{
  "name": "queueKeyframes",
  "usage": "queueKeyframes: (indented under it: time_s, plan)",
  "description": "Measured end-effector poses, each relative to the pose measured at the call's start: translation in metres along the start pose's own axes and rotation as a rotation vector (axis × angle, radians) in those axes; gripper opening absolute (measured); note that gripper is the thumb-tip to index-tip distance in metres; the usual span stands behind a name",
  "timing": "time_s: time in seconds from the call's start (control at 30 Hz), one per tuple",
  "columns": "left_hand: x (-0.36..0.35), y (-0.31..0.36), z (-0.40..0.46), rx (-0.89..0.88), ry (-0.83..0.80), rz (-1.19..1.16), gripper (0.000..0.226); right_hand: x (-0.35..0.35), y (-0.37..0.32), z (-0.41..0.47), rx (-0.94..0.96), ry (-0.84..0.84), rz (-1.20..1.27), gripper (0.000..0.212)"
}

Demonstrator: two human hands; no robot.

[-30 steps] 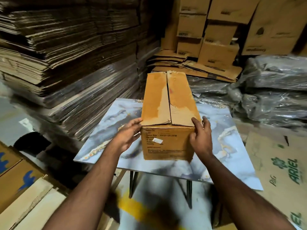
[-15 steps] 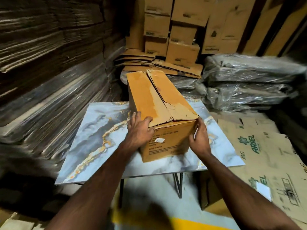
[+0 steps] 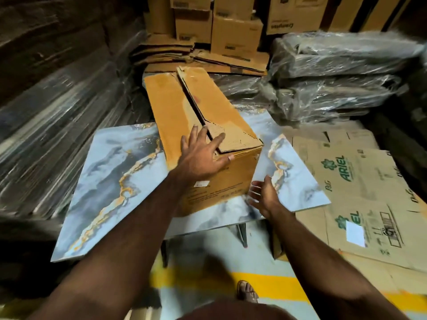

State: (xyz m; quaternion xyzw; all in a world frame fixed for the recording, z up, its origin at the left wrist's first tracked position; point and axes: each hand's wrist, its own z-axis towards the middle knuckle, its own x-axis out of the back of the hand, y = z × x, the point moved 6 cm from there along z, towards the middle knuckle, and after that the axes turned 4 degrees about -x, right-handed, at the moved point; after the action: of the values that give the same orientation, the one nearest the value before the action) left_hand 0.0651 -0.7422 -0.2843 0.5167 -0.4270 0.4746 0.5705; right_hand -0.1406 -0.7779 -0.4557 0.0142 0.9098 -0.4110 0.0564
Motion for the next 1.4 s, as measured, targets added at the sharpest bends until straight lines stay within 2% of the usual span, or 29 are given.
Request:
queueKeyframes:
  time_s: [0.07,0.2,0.27,0.37,0.53,0.63,0.7,0.8,0.93,1.03,1.13,1.23,1.3,1.4]
  plan:
    - [-0.014,-0.004,0.008,0.017,-0.101,0.125,0.083,-0.003,0.002,0.008,-0.052,-0.003,0.018,0.056]
    - [-0.021,-0.004,0.015,-0.004,-0.136,0.206,0.083,-0.011,0.010,0.021,-0.129,-0.010,-0.027,0.070]
    - [-0.020,-0.004,0.013,-0.015,-0.129,0.224,0.083,-0.013,0.012,0.029,-0.129,0.004,-0.033,0.076]
    - [-0.019,-0.002,0.011,-0.014,-0.123,0.220,0.082,-0.019,0.006,0.018,-0.168,-0.024,0.012,0.065]
    - [-0.003,-0.017,0.007,0.005,-0.088,0.177,0.080,-0.026,-0.006,0.012,-0.270,-0.063,0.094,0.067]
    - [0.020,-0.033,0.005,0.026,-0.052,0.127,0.080,-0.039,-0.015,0.013,-0.276,-0.165,0.136,0.075]
    - [0.041,-0.046,0.005,0.052,-0.003,0.066,0.079,-0.054,-0.034,0.006,-0.221,-0.237,0.158,0.080]
    - [0.072,-0.064,0.000,0.114,0.116,-0.074,0.073,-0.077,-0.074,-0.012,-0.112,-0.330,0.274,0.075]
    - [0.103,-0.087,-0.015,0.251,0.355,-0.307,0.062,-0.090,-0.139,-0.029,0.176,-0.278,0.308,0.043]
    - [0.119,-0.114,-0.031,0.367,0.540,-0.550,0.055,-0.113,-0.183,-0.052,0.392,-0.431,0.322,0.035]
    - [0.113,-0.134,-0.045,0.392,0.647,-0.816,0.044,-0.142,-0.203,-0.073,0.615,-0.539,0.085,0.021]
    - [0.101,-0.135,-0.055,0.405,0.704,-0.958,0.040,-0.165,-0.205,-0.093,0.653,-0.614,-0.055,0.034]
    - [0.098,-0.137,-0.060,0.440,0.765,-1.027,0.037,-0.173,-0.213,-0.103,0.693,-0.554,-0.155,0.039]
    - [0.089,-0.150,-0.068,0.529,0.881,-1.276,0.034,-0.191,-0.233,-0.126,0.837,-0.372,-0.334,0.042]
